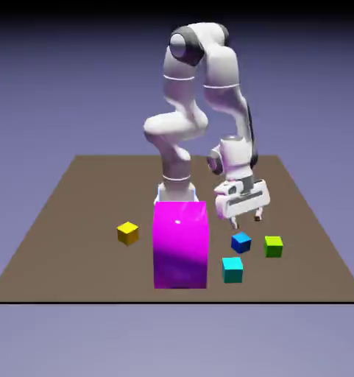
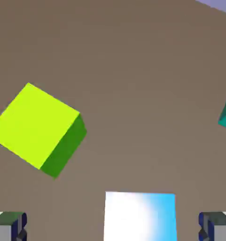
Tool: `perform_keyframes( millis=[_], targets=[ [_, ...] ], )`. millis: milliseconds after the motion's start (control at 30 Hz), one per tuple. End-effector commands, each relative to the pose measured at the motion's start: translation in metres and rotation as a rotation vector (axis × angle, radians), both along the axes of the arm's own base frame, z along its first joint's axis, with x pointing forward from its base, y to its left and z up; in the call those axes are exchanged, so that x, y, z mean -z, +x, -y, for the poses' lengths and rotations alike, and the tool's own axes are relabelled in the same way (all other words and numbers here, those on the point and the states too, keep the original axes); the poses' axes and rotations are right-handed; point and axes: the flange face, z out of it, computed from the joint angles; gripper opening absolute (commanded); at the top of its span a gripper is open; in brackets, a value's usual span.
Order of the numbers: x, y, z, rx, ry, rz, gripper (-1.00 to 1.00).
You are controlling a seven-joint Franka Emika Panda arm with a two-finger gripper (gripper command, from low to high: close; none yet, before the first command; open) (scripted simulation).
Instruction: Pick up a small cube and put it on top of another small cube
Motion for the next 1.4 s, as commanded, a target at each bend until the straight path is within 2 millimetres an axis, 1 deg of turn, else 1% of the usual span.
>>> perform_keyframes(
  millis=[0, 300, 333, 367, 567, 700, 733, 1100, 1367],
  targets=[
    [0.006, 0.002, -0.002, 0.000, 0.001, 0.000, 0.00],
    [0.067, 0.015, -0.008, 0.000, 0.000, 0.000, 0.00],
    [0.067, 0.015, -0.008, 0.000, 0.000, 0.000, -1.00],
    [0.067, 0.015, -0.008, 0.000, 0.000, 0.000, -1.00],
    [0.023, 0.007, -0.005, -0.001, 0.002, -0.001, -1.00],
    [0.000, 0.000, 0.000, 0.000, 0.000, 0.000, -1.00],
    [0.000, 0.000, 0.000, 0.000, 0.000, 0.000, -1.00],
    [-0.002, 0.032, -0.030, 0.319, 0.081, -0.158, -1.00],
    [-0.007, 0.057, -0.042, 0.563, 0.085, -0.236, -1.00]
  ],
)
